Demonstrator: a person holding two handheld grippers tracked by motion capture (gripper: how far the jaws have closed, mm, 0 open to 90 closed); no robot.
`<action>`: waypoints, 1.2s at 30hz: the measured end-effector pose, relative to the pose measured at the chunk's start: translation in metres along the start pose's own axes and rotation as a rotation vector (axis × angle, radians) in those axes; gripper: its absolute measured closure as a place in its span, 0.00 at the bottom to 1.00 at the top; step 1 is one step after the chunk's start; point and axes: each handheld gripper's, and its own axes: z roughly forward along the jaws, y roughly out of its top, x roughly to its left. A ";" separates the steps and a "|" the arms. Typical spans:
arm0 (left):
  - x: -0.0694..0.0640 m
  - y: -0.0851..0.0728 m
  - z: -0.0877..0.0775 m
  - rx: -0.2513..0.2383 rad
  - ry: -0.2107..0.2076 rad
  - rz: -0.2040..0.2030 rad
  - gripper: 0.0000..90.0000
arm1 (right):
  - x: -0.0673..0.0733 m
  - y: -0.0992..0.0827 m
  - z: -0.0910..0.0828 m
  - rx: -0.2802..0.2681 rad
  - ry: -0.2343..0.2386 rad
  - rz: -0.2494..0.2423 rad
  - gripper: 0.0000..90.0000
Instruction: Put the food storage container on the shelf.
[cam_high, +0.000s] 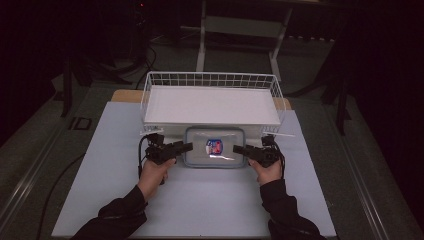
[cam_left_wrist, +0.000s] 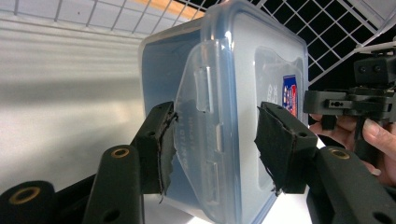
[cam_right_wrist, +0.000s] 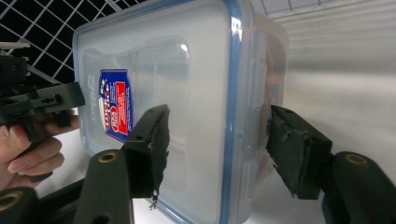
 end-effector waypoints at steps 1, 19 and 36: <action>0.000 -0.001 0.001 -0.006 0.002 -0.001 0.51 | 0.000 0.000 0.002 -0.014 -0.005 -0.002 0.42; -0.007 -0.003 0.006 -0.070 0.122 0.105 0.51 | -0.004 0.001 0.013 -0.064 -0.037 0.015 0.33; -0.012 -0.008 -0.009 -0.053 0.126 0.121 0.31 | 0.015 0.004 0.002 -0.094 -0.112 -0.096 0.34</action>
